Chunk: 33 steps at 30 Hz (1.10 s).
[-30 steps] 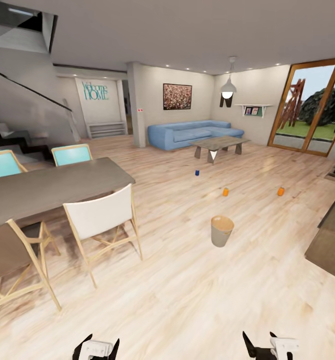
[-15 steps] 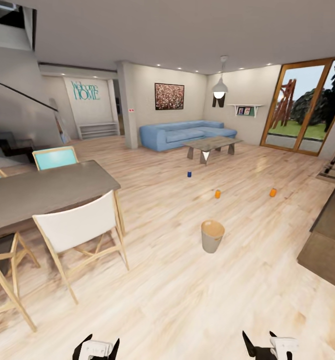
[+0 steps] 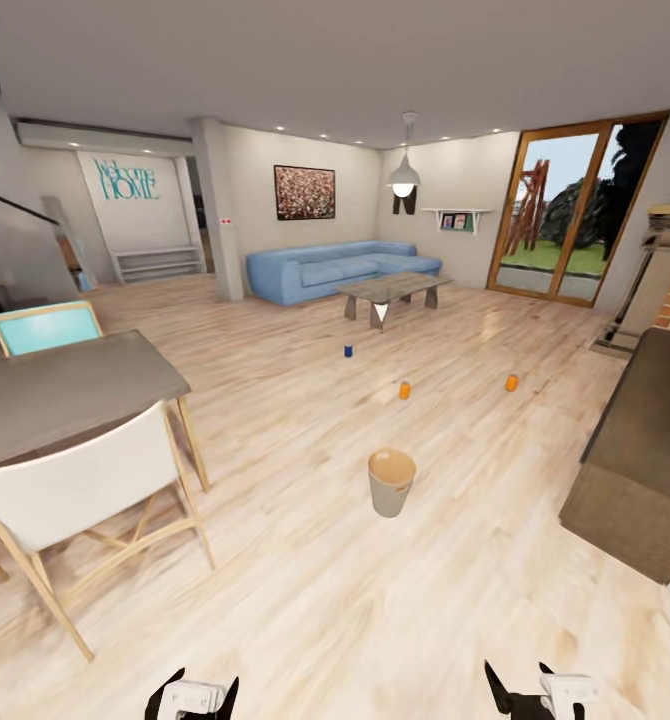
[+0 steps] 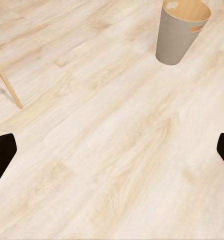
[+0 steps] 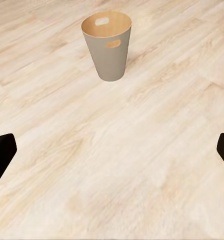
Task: Put the three can of soda from the living room inside the tash can in the kitchen.
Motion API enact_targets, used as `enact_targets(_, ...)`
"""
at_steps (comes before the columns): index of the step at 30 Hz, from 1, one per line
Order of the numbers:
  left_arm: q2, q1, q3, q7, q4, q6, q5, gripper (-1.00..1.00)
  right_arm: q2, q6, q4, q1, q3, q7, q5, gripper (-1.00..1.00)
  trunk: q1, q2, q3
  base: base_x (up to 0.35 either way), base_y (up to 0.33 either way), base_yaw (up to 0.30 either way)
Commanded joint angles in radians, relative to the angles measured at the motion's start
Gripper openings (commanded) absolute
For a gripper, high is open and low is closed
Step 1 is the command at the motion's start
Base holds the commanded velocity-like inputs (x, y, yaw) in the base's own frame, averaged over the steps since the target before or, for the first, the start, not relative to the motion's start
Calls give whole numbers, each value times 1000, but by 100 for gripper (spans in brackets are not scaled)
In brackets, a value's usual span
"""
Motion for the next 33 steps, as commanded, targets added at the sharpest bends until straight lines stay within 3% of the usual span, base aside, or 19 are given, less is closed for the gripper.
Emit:
enact_targets(1, 0, 0, 0, 0, 0, 0, 0, 100, 0, 0, 0, 0, 0, 0, 0, 100, 0, 0, 0, 267, -116, -17)
enact_targets(23, 0, 0, 1, -1, -1, 0, 3, 100, 1, 0, 0, 0, 1, 1, 1, 100, 0, 0, 0, 291, -68, 0)
enact_targets(33, 0, 0, 0, 1, -1, -1, 1, 100, 5, 0, 0, 0, 2, -4, 3, 100, 0, 0, 3, 275, -154, 163)
